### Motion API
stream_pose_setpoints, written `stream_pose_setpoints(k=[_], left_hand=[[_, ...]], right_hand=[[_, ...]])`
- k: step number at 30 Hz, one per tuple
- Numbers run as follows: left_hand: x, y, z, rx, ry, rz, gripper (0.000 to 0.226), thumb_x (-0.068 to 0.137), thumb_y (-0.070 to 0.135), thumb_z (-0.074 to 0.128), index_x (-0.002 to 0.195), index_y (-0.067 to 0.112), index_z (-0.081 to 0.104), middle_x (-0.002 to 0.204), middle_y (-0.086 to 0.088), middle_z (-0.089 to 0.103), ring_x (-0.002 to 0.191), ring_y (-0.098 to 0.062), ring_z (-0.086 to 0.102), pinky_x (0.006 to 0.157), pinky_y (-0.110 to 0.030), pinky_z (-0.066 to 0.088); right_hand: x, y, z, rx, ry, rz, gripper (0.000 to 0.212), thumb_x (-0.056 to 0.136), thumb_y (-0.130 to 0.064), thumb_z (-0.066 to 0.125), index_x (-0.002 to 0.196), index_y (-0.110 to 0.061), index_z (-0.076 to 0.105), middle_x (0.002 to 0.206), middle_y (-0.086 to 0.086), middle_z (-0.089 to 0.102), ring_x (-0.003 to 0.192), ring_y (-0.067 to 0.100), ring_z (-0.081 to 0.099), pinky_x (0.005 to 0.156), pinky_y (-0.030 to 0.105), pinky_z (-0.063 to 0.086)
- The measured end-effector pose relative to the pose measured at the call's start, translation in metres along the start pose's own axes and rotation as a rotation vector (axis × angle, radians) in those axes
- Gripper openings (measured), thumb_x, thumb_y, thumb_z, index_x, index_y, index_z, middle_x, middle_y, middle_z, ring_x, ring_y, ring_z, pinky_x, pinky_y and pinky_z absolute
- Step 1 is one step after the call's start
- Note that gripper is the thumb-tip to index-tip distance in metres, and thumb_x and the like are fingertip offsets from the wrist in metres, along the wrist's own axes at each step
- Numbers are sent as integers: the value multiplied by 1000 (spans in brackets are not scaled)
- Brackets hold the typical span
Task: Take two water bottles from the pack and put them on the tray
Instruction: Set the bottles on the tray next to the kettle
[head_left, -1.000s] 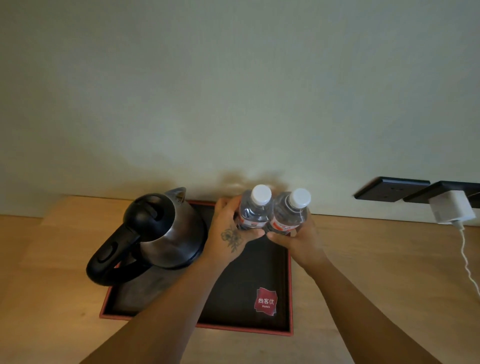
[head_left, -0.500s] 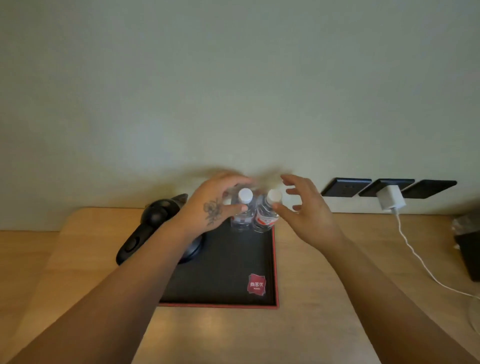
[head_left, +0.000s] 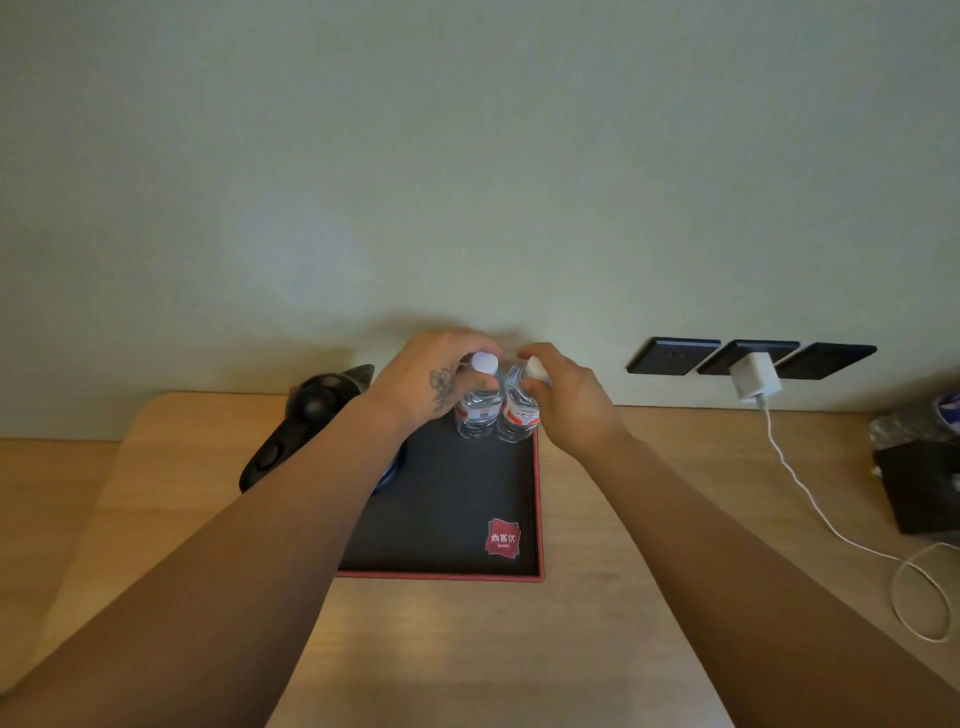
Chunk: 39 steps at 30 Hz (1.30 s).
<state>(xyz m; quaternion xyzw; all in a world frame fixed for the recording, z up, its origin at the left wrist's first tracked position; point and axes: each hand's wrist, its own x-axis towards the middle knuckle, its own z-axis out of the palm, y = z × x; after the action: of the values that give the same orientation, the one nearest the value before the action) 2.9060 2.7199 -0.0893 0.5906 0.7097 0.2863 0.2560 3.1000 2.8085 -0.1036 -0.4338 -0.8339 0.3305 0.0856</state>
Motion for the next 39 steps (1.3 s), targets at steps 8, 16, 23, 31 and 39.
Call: stream_pose_setpoints(k=[8,16,23,31,39], left_hand=[[-5,5,1,35,66,-61,33,90,28,88,119,15,78,111,-4,81,104,-28,73,95,-49,59],[-8,5,8,99,195,-107,35,86,47,89,105,21,77,95,2,79,89,-25,73,80,-46,62],[-22,-15,16,-59,153,-140,70,74,49,97,131,21,66,121,2,72,106,-19,70,94,-43,61],[-35,-47,62,-261,20,-396,79,84,18,94,150,14,51,136,-5,69,126,-28,70,111,-50,57],[-18,-68,104,-243,86,-452,58,87,14,91,141,9,69,136,-12,77,132,-33,70,114,-50,55]], right_hand=[[3,-1,-4,24,-13,39,25,105,-20,58,128,-28,57,97,15,68,76,28,63,66,37,53],[1,2,-4,88,7,16,29,102,-23,63,128,-34,61,106,19,73,86,33,69,75,41,60],[-3,20,0,263,17,-18,67,93,-33,77,151,-49,46,151,-14,58,139,13,52,106,28,45],[-6,50,42,433,78,71,88,79,-17,90,140,-57,42,145,-11,55,128,16,58,82,14,58],[0,73,73,406,137,209,76,79,-20,91,143,-27,52,138,-3,67,119,20,67,93,39,60]])
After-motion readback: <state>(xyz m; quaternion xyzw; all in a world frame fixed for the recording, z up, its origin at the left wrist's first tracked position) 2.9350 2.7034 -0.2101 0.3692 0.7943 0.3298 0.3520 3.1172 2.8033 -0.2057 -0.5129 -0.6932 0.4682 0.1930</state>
